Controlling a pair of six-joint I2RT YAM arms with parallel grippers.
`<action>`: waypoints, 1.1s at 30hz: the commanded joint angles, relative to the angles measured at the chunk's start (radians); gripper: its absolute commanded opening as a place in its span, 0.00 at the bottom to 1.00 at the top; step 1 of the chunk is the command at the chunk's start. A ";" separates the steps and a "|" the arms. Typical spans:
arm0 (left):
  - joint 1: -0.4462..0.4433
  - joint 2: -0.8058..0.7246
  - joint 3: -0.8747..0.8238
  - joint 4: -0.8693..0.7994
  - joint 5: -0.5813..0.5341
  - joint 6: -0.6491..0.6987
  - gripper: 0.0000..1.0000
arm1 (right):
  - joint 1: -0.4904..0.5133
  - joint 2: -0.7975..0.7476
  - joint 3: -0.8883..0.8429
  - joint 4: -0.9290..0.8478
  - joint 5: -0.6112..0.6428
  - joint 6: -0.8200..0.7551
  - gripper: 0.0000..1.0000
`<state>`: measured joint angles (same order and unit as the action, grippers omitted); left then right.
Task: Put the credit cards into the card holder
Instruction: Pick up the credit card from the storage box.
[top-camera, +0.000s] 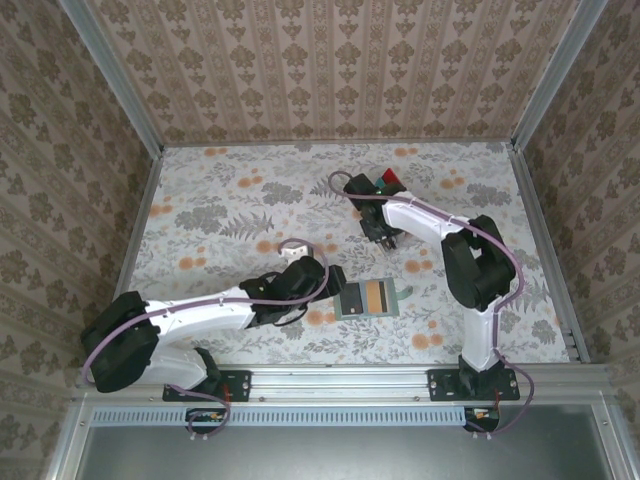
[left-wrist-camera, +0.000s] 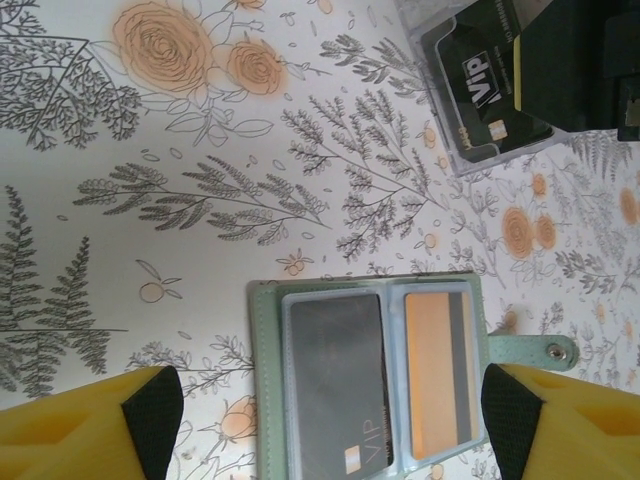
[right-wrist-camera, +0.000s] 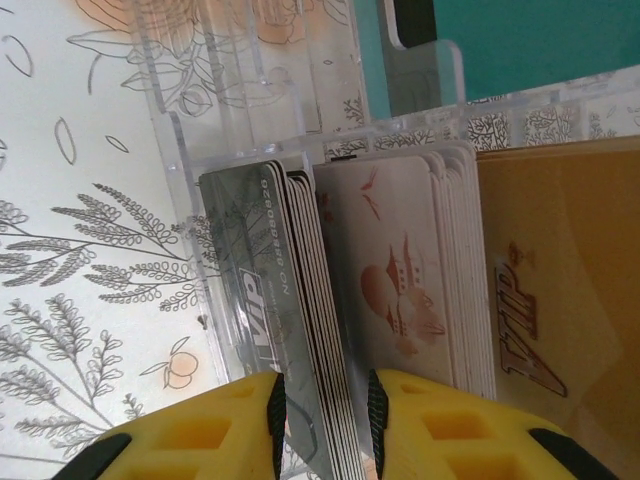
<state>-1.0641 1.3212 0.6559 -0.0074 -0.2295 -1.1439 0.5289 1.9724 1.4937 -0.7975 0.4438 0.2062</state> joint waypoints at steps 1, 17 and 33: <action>0.012 -0.019 -0.012 -0.013 -0.013 -0.005 0.82 | 0.013 0.034 0.027 -0.033 0.070 -0.022 0.31; 0.015 -0.013 -0.012 -0.019 -0.002 -0.016 0.82 | 0.051 0.030 -0.019 0.016 0.287 -0.029 0.30; 0.016 0.003 -0.006 -0.017 0.019 -0.020 0.82 | 0.051 0.002 -0.039 0.031 0.323 -0.031 0.26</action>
<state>-1.0519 1.3220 0.6540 -0.0086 -0.2134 -1.1515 0.5789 2.0125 1.4685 -0.7650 0.7174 0.1818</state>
